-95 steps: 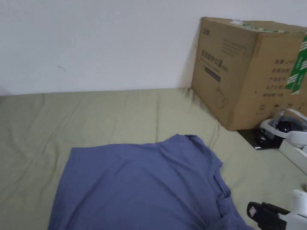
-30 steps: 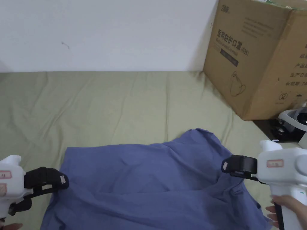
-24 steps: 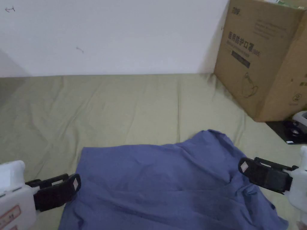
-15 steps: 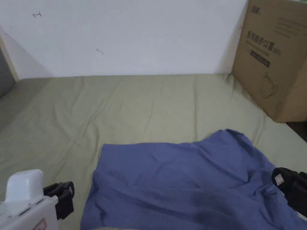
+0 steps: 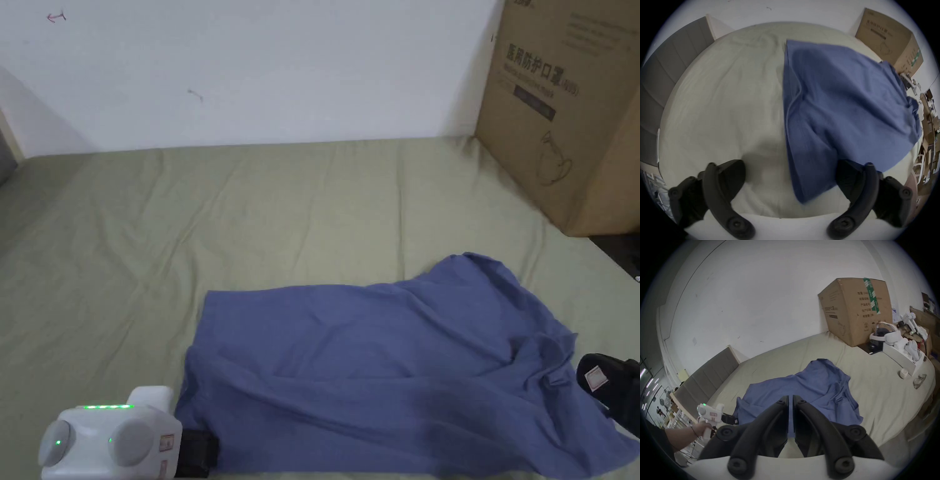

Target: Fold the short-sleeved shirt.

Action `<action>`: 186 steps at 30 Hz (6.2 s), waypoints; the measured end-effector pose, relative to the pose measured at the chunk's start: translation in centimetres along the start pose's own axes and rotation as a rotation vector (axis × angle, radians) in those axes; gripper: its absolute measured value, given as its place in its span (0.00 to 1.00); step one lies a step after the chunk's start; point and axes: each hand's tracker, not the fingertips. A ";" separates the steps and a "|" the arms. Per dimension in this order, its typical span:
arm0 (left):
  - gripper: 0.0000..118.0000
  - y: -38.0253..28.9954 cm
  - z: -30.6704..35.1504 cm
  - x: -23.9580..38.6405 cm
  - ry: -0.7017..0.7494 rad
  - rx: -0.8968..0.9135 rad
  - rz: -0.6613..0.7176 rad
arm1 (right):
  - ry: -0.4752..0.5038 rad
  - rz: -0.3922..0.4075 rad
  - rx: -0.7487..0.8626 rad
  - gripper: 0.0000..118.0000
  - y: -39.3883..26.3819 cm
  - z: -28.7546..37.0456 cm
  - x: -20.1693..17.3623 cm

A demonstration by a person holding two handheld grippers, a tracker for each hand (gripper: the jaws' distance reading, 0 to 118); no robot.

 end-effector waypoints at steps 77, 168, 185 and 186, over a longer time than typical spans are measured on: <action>0.00 -4.8 20.6 4.2 -0.069 0.994 -0.046 | -0.077 0.301 0.406 0.04 2.5 0.6 -8.1; 0.01 4.7 3.3 -9.3 -0.332 0.358 -0.192 | -0.243 -0.098 -0.351 0.07 1.7 -9.4 11.4; 0.95 -0.5 7.8 -7.1 -0.353 0.333 -0.171 | -0.268 -0.045 -0.215 1.00 0.3 -6.3 7.8; 0.95 -0.4 9.2 -6.4 -0.384 0.402 -0.151 | -0.251 -0.026 -0.224 1.00 1.4 -5.6 5.5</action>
